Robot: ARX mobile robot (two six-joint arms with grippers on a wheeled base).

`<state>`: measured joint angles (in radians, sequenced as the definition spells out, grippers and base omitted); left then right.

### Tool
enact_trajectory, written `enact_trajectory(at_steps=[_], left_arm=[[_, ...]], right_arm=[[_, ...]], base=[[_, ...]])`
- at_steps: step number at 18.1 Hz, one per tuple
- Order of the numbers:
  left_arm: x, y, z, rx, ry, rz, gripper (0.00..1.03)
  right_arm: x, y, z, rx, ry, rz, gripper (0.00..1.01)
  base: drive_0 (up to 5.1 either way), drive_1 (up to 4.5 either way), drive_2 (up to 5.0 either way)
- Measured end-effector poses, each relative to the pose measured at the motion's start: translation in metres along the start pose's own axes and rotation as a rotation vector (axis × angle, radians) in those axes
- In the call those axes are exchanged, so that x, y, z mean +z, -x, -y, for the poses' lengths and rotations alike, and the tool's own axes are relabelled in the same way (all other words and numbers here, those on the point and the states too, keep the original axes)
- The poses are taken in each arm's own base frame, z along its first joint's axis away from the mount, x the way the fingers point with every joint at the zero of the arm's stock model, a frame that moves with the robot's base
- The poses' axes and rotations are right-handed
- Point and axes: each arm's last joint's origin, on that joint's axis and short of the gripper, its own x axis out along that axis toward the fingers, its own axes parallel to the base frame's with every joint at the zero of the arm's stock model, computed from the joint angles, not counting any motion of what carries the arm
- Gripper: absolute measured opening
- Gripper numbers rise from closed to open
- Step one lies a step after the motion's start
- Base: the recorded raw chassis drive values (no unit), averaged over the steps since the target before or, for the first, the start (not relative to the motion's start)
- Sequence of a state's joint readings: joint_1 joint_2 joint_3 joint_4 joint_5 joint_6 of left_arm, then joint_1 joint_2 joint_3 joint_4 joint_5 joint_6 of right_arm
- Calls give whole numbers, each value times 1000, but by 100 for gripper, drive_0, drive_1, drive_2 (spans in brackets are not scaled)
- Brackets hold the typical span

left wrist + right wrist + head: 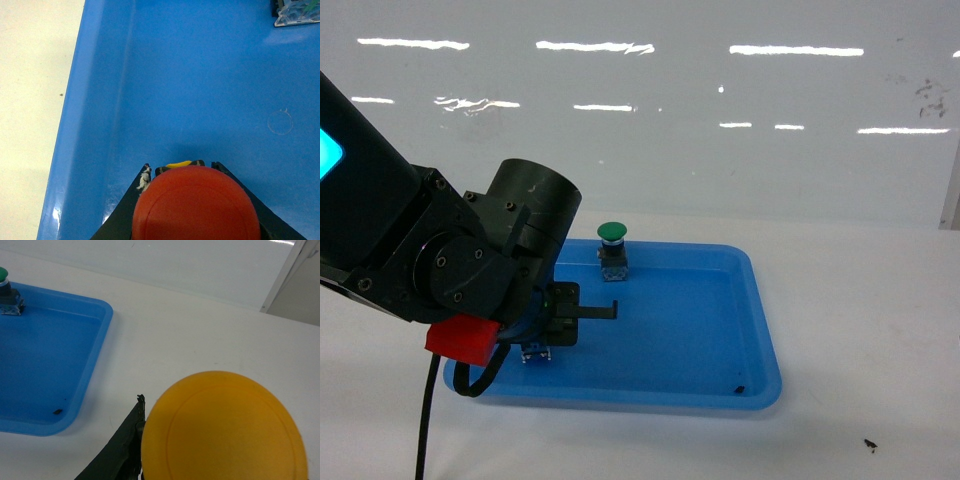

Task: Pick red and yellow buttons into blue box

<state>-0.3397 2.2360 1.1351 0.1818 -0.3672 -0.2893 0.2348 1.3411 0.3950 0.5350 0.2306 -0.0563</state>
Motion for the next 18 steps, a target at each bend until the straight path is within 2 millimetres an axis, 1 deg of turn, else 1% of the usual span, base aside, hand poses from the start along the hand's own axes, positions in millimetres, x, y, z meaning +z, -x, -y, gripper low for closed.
enact_trajectory(at_steps=[3,6,9,10,11,13,18], left_arm=[[0,0,0,5,-2,3,30],[4,1,-1,17,-14,45,30],[11,11,-9,14,-28,82,30],[16,18,-12,12,-30,106,30],[29,46,-22,-13,-38,195,30],[34,82,-34,-41,-66,301,30],[34,127,-50,-31,-114,451,30]], right_arm=[[0,0,0,0,0,0,36],[0,0,0,0,0,0,36],[0,0,0,0,0,0,36],[0,0,0,0,0,0,36],[0,0,0,0,0,0,36],[0,0,0,0,0,0,36],[0,0,0,0,0,0,36]], base=[[0,0,0],[0,0,0],[0,0,0],[0,0,0],[0,0,0],[0,0,0],[0,0,0]])
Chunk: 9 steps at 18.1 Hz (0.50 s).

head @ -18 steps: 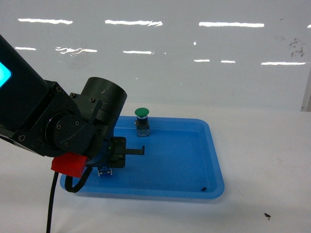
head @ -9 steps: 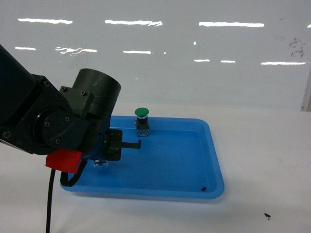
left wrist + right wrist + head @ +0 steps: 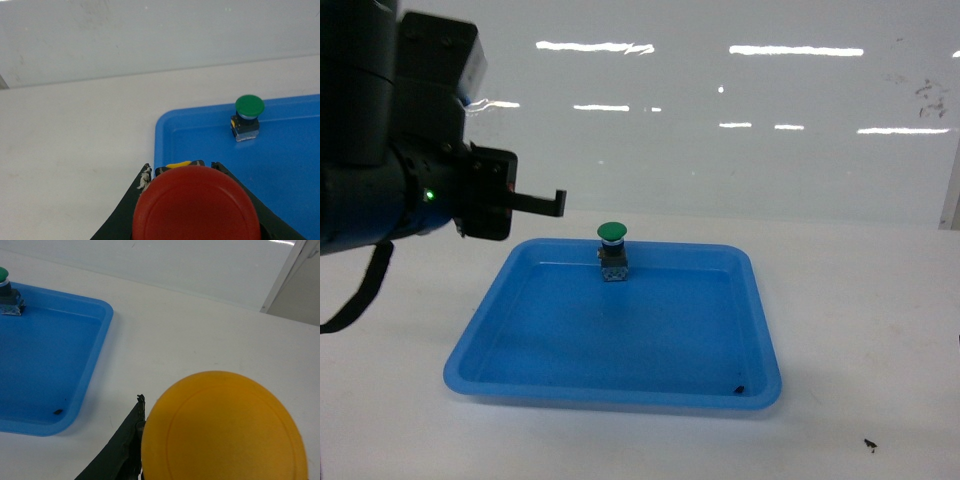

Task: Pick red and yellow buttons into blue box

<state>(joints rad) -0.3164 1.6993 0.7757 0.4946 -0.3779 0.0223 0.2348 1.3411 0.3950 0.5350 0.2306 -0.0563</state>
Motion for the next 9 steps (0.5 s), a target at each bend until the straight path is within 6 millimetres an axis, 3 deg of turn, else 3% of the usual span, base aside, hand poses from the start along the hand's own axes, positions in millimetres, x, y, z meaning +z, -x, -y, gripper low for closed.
enact_trajectory(at_steps=[4,9], left_arm=[[5,27,-14,47,-55,102,30],[-2,29,-42,251,-148,191,30]], right_arm=[[0,0,0,0,0,0,36],[0,0,0,0,0,0,36]], base=[[0,0,0],[0,0,0]])
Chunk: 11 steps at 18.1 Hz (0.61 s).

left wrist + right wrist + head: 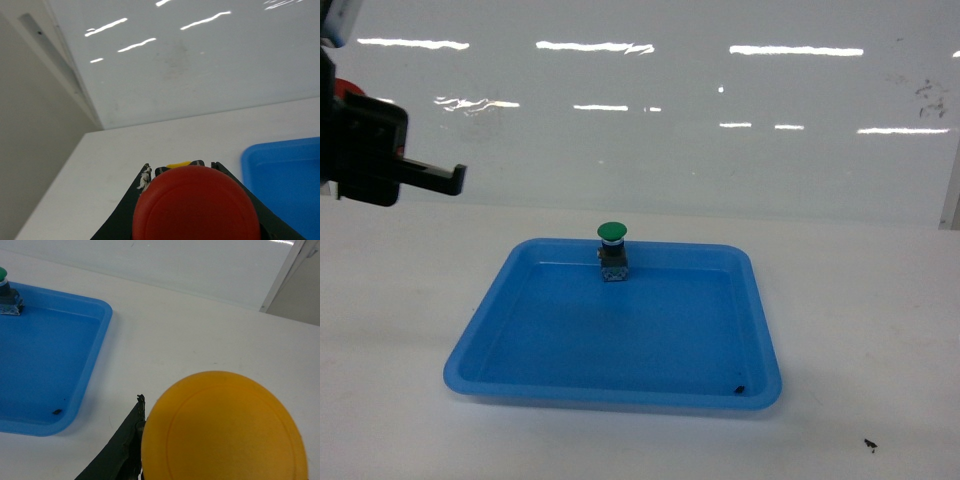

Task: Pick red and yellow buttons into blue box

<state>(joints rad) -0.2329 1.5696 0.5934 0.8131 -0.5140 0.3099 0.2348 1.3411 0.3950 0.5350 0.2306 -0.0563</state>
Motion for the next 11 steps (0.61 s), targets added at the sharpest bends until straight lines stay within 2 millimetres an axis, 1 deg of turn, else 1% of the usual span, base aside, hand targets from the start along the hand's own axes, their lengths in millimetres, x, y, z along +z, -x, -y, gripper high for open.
enact_trajectory(at_steps=[2,3,4,6,7,9,11], left_arm=[[-9,-7,-13,53,-51,-9,30],[-19,-13,-22,37,-60,-69,30],[-27,-21,-28,68,-58,-89,30],[-34,-36,-37,95,-60,-92,30],[-42,-45,-44,109,-71,-119,30],[-51,-50,-52,72,-33,-179,30],[-53,-53,-59,41,29,-211,30]], right_arm=[[0,0,0,0,0,0,36],[0,0,0,0,0,0,36],[0,0,0,0,0,0,36],[0,0,0,0,0,0,36],[0,0,0,0,0,0,36],[0,0,0,0,0,0,36],[0,0,0,1,0,0,36]], base=[[0,0,0],[0,0,0],[0,0,0],[0,0,0],[0,0,0],[0,0,0],[0,0,0]])
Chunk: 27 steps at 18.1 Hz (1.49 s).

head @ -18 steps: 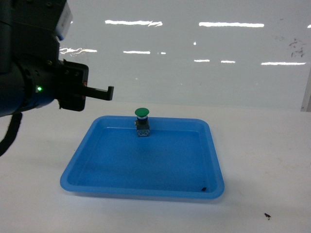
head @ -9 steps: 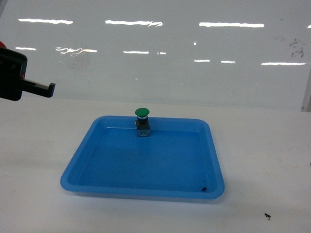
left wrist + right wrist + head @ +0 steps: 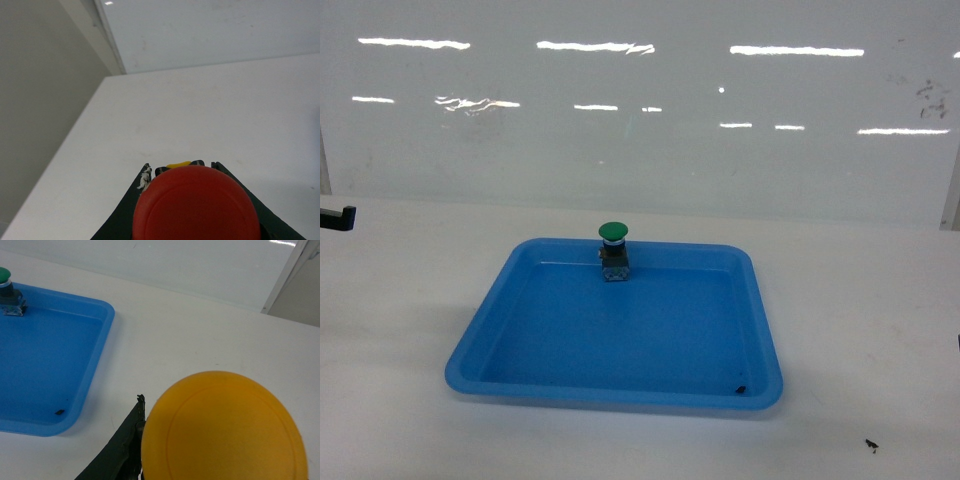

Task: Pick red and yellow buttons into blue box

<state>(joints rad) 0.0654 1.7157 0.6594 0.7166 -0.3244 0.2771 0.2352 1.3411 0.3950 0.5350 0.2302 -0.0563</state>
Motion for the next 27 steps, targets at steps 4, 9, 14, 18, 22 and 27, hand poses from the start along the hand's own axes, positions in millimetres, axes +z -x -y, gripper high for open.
enact_trajectory(at_steps=[4,9,14,18,22,27], left_arm=[[1,0,1,-22,55,11,30],[5,7,-2,-84,68,26,30],[3,51,-17,-173,76,69,30],[-9,73,-22,-156,60,74,30],[-9,73,-22,-157,53,71,30],[-15,98,-28,-248,53,60,30]], right_arm=[[0,0,0,-1,0,0,36],[0,0,0,-1,0,0,36],[0,0,0,-1,0,0,36],[0,0,0,0,0,0,36],[0,0,0,-1,0,0,36],[0,0,0,-1,0,0,36]], base=[[0,0,0],[0,0,0],[0,0,0],[0,0,0],[0,0,0],[0,0,0]])
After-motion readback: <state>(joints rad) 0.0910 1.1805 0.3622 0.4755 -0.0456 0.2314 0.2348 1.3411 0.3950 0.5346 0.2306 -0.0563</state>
